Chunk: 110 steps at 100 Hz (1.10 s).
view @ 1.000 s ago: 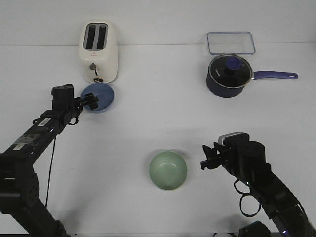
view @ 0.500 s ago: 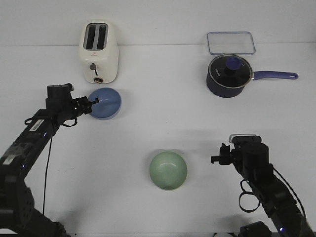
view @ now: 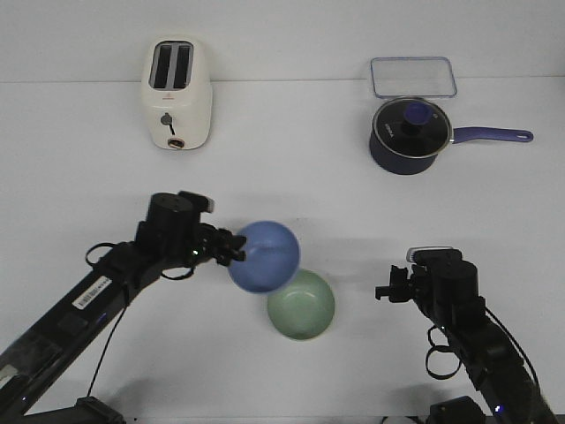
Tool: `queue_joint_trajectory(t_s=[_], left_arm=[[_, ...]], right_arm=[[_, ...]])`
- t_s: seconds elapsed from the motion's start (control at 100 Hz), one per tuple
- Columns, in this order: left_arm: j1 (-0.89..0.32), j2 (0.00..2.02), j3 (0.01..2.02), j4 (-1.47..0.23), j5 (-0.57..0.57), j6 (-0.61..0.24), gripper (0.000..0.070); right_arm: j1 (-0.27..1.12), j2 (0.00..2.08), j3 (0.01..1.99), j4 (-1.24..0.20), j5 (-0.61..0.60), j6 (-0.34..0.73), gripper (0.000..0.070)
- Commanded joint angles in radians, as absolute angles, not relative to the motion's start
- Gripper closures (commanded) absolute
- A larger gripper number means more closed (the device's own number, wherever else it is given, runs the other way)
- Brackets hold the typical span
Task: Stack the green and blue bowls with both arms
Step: 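Grasp the blue bowl with the left gripper and carry it onto the green bowl, then open the left gripper and withdraw it from the stacked bowls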
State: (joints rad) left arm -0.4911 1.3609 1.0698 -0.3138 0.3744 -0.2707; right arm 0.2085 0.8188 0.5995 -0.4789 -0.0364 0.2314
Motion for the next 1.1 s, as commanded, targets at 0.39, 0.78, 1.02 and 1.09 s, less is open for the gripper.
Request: queue_joint_trajectory(t_s=[0.39,0.78,1.02,1.09], left_arm=[[-0.735,1.524,1.072,-0.235,0.325,-0.222,0.0681],[-0.661,1.374,1.074,-0.232,0.192,-0.197,0.0286],[-0.495,1.106,1.054,-0.271,-0.073,-0.081,0.0684],[-0.442,1.017,1.005,-0.256,-0.093,-0.082,0.0686]], right_arm=[[0.210,0.826,0.607,-0.466,-0.055,0.220,0.0416],[0.209,0.818,0.607,-0.442,-0.056,0.213,0.0423],[0.209,0.697,0.602,-0.371,-0.053,0.192,0.0700],[0.209,0.632,0.580,-0.319,-0.052,0.189,0.0700]])
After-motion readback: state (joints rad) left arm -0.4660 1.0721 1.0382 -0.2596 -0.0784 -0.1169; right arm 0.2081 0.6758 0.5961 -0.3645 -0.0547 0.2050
